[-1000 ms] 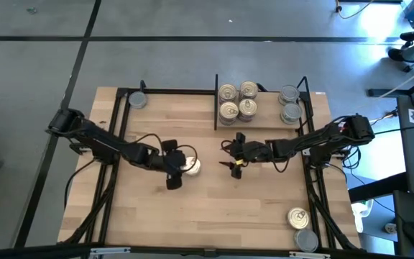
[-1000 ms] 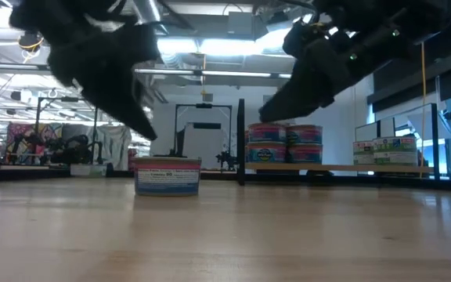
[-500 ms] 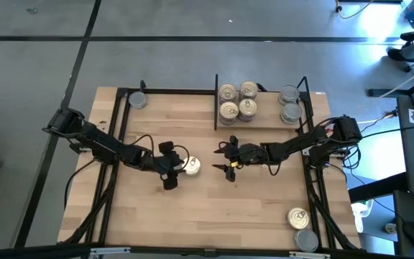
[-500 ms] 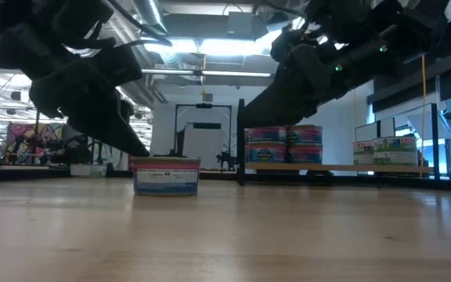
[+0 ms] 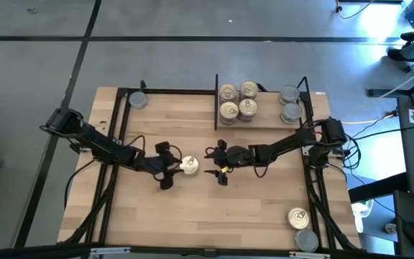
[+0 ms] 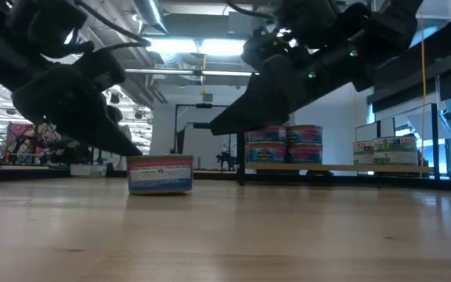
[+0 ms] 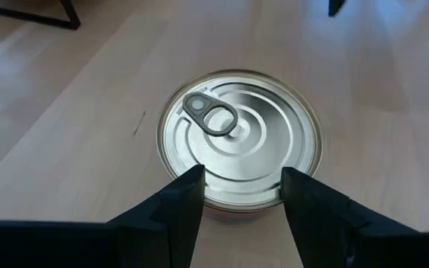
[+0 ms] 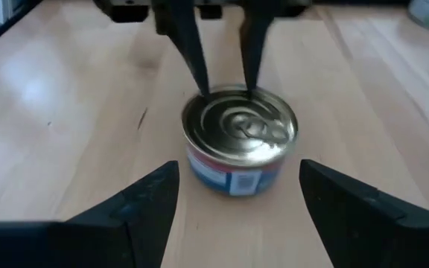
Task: Stack canned seafood by type on shelf
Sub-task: Put the blue tuna can on the shelf
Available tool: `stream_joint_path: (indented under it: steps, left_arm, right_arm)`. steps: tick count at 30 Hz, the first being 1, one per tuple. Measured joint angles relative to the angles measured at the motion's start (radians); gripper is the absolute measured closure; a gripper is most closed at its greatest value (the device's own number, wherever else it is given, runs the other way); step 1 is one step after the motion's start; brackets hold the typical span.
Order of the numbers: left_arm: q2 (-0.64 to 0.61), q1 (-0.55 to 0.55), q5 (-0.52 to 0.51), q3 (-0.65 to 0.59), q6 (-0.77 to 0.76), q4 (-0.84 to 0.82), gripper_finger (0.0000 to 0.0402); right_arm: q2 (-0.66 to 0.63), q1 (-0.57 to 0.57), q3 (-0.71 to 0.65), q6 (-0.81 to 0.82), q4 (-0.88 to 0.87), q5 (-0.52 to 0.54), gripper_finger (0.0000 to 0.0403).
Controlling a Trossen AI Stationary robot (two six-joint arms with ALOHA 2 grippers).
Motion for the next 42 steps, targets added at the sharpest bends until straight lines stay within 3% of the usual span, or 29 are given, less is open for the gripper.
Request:
stream_joint_path:
  steps: [8, 16, 28, 34, 42]
  left_arm:
    - [0.009, -0.005, 0.024, -0.056, -0.017, 0.046, 0.0225]
    - [0.011, -0.005, 0.014, -0.076, -0.049, 0.046, 0.0226]
    - [-0.011, -0.011, 0.007, -0.076, -0.073, 0.067, 0.0226]
    - [-0.011, -0.013, 0.008, -0.073, -0.118, 0.076, 0.0226]
    - [-0.012, -0.012, 0.015, -0.002, -0.067, 0.081, 0.0223]
  right_arm:
    - [0.068, 0.034, 0.132, -0.242, -0.119, -0.029, 0.0125]
    - [0.124, 0.057, 0.251, -0.433, -0.232, 0.077, 0.0125]
    - [0.131, 0.043, 0.263, -0.294, -0.259, 0.044, 0.0125]
    - [0.117, 0.038, 0.263, -0.192, -0.364, 0.096, 0.0125]
    - [0.006, 0.03, 0.263, -0.123, -0.531, 0.076, 0.0125]
